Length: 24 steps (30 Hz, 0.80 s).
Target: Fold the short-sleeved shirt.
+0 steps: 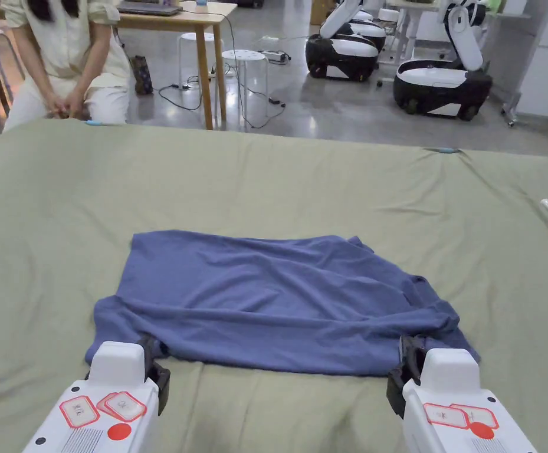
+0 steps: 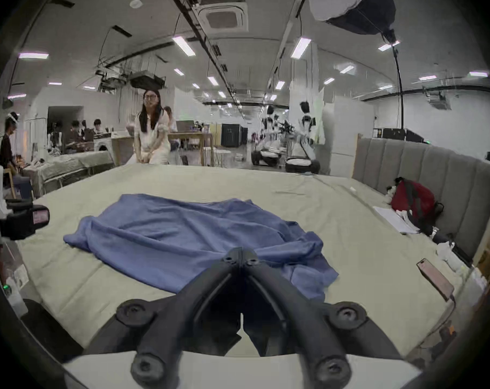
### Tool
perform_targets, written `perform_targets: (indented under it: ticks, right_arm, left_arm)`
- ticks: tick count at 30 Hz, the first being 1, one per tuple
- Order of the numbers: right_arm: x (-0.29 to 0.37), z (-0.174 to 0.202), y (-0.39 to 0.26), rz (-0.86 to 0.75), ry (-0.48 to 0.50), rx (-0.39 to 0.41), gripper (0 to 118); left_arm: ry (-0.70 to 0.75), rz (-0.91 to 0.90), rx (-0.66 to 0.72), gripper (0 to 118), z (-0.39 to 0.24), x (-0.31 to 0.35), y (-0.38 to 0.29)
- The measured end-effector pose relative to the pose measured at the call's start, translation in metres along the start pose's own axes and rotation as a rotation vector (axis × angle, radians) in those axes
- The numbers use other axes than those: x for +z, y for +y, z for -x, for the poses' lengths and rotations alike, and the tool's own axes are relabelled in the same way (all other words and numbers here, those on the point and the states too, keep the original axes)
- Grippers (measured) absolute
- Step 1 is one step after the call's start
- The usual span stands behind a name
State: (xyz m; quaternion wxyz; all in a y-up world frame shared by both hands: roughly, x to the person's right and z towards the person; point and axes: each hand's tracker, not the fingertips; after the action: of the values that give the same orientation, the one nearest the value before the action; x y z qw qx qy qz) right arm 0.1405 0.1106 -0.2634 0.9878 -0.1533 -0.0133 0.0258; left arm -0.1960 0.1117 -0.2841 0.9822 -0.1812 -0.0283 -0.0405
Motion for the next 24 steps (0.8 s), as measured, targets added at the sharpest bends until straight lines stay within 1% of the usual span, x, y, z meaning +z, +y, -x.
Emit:
perform_targets:
  ticks: [1,3,6,7,8,9,12,13,14,15,16,17,20,22,23,24]
  right_arm:
    - [0.003,0.002,0.004,0.002,0.0,-0.003,0]
    - [0.005,0.003,0.004,0.005,0.005,-0.008,0]
    - [0.011,0.009,0.01,0.009,0.008,0.007,0]
    - [0.01,0.01,0.01,0.015,0.008,0.011,0]
    - [0.011,0.011,0.01,0.016,0.006,0.012,0]
    - [0.01,0.01,0.012,0.02,0.009,0.011,0]
    - [0.013,0.009,0.012,0.031,0.006,0.021,0]
    - [0.012,0.007,0.013,0.035,0.006,0.025,0]
    - [0.012,0.005,0.013,0.043,0.005,0.025,0]
    - [0.012,0.004,0.013,0.046,0.001,0.023,0]
    - [0.011,0.003,0.013,0.049,-0.001,0.022,0]
    - [0.006,-0.004,0.013,0.057,-0.003,0.02,0]
    - [0.005,-0.006,0.014,0.061,-0.008,0.017,0]
    - [0.002,-0.009,0.014,0.071,-0.011,0.02,0]
    - [0.001,-0.011,0.014,0.078,-0.012,0.019,0]
    - [-0.002,-0.013,0.014,0.093,-0.013,0.017,0]
  left_arm:
    - [0.016,0.041,-0.008,0,0.005,-0.001,-0.004]
    - [0.041,0.056,-0.015,0,0.014,-0.005,-0.012]
    - [0.054,0.324,-0.002,0,0.035,-0.039,-0.019]
    - [0.027,0.32,0.032,0,0.038,-0.049,-0.019]
    - [0.047,0.324,0.055,0,0.046,-0.06,-0.021]
    - [0.066,0.343,0.042,0,0.053,-0.069,-0.021]
    - [0.087,0.318,0.08,0,0.07,-0.087,-0.012]
    - [0.103,0.317,0.077,10,0.074,-0.093,-0.008]
    - [0.108,0.317,0.079,53,0.079,-0.1,-0.004]
    - [0.108,0.332,0.089,90,0.079,-0.106,0.0]
    - [0.107,0.337,0.093,113,0.081,-0.112,0.0]
    - [0.105,0.337,0.091,116,0.083,-0.118,0.001]
    - [0.123,0.373,0.063,93,0.083,-0.138,0.004]
    - [0.137,0.419,0.065,87,0.085,-0.154,0.0]
    - [0.137,0.464,0.062,79,0.083,-0.161,-0.004]
    - [0.103,0.499,0.051,73,0.08,-0.166,-0.008]
